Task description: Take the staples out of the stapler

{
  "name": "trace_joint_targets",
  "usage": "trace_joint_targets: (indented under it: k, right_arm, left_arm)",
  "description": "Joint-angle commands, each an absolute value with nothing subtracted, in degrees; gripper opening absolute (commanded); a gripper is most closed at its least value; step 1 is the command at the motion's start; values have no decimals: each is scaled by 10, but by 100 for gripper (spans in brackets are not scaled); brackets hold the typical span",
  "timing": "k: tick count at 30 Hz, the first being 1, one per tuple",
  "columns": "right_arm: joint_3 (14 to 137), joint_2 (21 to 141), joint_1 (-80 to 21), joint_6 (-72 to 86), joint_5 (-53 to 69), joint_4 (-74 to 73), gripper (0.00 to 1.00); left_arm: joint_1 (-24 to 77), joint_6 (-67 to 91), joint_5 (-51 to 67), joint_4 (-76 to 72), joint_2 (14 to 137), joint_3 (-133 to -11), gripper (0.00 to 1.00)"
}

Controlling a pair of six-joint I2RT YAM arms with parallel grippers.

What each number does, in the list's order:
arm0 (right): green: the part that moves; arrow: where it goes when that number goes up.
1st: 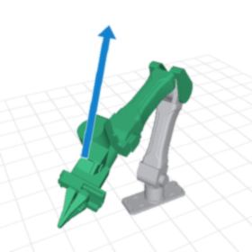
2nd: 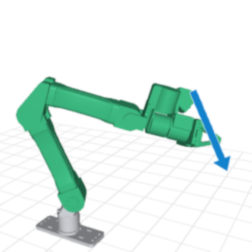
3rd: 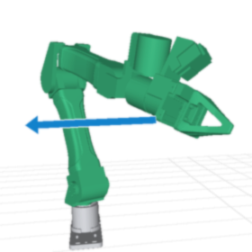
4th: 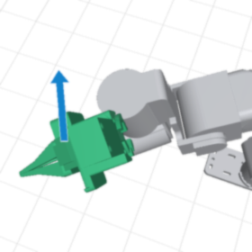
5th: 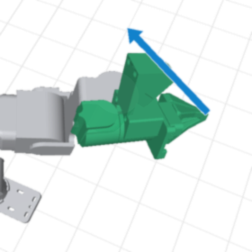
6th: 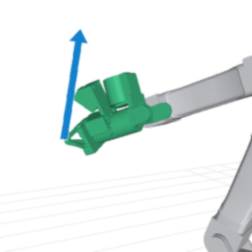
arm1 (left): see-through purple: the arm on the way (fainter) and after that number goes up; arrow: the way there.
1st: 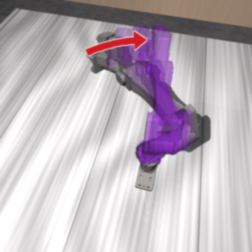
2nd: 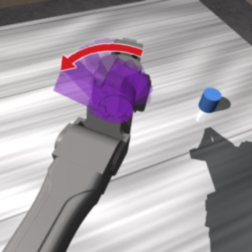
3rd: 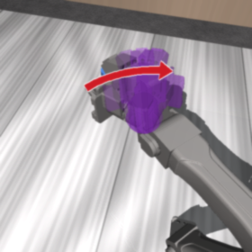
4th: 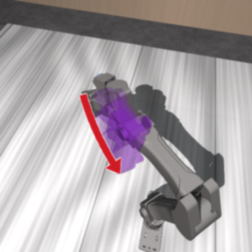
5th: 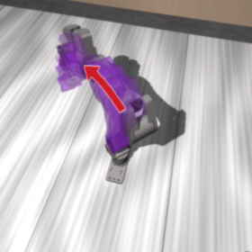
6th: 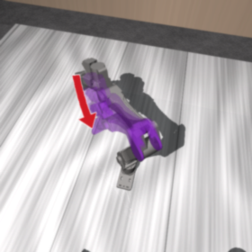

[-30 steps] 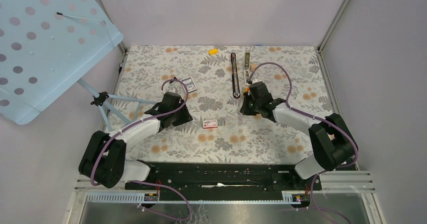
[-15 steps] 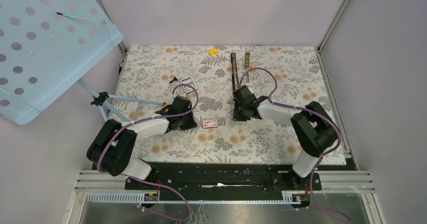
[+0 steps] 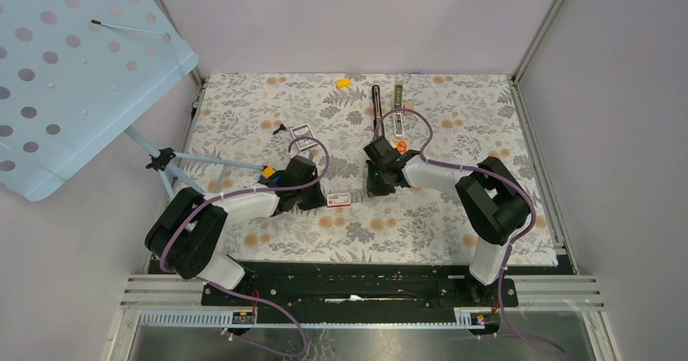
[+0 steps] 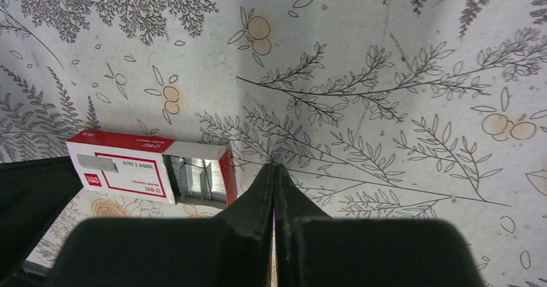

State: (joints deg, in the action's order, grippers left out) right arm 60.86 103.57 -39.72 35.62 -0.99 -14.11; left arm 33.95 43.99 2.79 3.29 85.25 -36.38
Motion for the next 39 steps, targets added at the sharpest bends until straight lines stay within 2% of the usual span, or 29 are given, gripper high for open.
trace_joint_targets:
  k: [1,39]
  right_arm:
    - [637,1055,-409,354,-11,-180,0]
    - [683,1096,-454,369,-1,-211,0]
  left_arm:
    - [348,445,24,52,866,-363,0]
    - [387,450,15,80,926,-429,0]
